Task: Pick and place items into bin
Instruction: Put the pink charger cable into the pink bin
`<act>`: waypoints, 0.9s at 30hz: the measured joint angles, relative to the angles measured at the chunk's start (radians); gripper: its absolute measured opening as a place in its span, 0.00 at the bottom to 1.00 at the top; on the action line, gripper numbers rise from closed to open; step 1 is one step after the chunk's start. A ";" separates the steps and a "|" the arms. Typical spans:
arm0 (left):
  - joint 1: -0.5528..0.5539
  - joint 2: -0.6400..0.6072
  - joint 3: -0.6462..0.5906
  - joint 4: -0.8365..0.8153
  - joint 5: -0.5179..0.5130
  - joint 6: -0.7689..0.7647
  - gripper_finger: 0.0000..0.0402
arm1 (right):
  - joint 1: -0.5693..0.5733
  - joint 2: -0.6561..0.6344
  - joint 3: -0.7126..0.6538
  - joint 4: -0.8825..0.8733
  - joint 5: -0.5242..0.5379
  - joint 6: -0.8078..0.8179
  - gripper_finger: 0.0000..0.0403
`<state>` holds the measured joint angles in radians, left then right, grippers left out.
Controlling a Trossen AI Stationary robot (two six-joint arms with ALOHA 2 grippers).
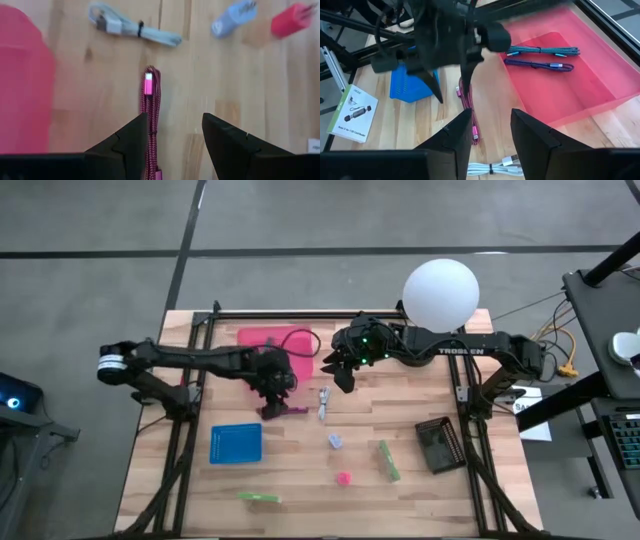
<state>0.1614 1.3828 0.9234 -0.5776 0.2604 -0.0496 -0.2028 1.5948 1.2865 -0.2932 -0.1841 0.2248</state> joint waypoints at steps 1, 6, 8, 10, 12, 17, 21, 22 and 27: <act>-0.008 0.013 0.000 0.000 0.000 0.004 0.43 | 0.000 0.000 0.000 -0.001 0.000 0.000 0.31; -0.040 0.075 0.000 0.001 -0.011 0.013 0.43 | 0.000 0.000 0.000 -0.021 0.000 0.000 0.32; -0.048 0.096 0.000 0.000 -0.035 0.015 0.43 | 0.000 0.000 0.000 -0.025 0.000 0.000 0.32; -0.054 0.121 0.000 0.004 -0.073 0.015 0.43 | 0.000 0.000 0.000 -0.026 0.000 0.000 0.31; -0.053 0.142 0.000 0.002 -0.098 0.012 0.43 | 0.000 0.000 0.000 -0.027 0.000 0.000 0.30; -0.053 0.199 0.000 0.033 -0.103 0.013 0.43 | 0.000 0.000 0.000 -0.033 0.000 0.000 0.30; -0.053 0.240 0.000 0.046 -0.103 0.013 0.43 | 0.000 0.000 0.000 -0.050 0.000 0.000 0.31; -0.053 0.249 0.000 0.050 -0.103 0.013 0.43 | 0.000 0.000 0.000 -0.053 0.000 0.000 0.31; -0.054 0.292 0.002 0.052 -0.115 0.015 0.43 | 0.000 0.000 0.000 -0.065 0.000 0.000 0.31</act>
<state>0.1078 1.6748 0.9249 -0.5255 0.1452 -0.0341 -0.2031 1.5951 1.2861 -0.3579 -0.1837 0.2245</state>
